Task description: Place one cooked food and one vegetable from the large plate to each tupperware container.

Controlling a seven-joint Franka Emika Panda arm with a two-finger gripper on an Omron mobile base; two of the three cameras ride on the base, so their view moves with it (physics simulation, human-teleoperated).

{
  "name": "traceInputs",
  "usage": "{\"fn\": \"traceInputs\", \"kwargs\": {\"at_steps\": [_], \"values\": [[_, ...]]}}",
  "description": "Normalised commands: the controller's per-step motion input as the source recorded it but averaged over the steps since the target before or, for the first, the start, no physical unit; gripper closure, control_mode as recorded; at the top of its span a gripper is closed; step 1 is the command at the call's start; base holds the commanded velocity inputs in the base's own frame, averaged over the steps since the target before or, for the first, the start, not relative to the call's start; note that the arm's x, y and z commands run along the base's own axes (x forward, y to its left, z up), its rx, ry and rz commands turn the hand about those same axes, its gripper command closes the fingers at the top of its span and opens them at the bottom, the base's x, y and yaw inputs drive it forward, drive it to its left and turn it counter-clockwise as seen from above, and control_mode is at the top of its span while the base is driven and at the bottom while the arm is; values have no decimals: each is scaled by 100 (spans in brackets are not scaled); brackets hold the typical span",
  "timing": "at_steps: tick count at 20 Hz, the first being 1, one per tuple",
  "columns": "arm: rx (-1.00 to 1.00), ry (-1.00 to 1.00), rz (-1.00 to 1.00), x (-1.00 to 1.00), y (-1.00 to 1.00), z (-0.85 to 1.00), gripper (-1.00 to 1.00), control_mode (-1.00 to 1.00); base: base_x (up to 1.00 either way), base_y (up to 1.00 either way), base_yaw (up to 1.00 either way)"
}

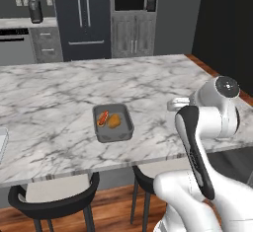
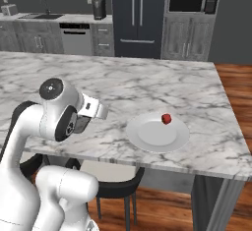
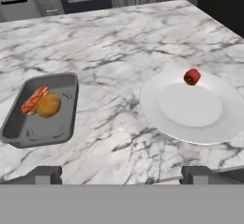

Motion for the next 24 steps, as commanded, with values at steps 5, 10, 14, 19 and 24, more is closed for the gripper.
{"fn": "traceInputs", "kwargs": {"at_steps": [5,10,14,19,24], "values": [[0,26,-29,90,-84,-27,-100,-100,0,0,0],[1,32,-15,79,-100,-50,-100,-100,0,0,0],[7,8,-1,58,-94,-64,-100,-100,0,0,0],[5,0,0,50,-61,-37,-100,-100,0,0,0],[4,0,0,43,-31,-23,-100,-100,0,0,0]]}}
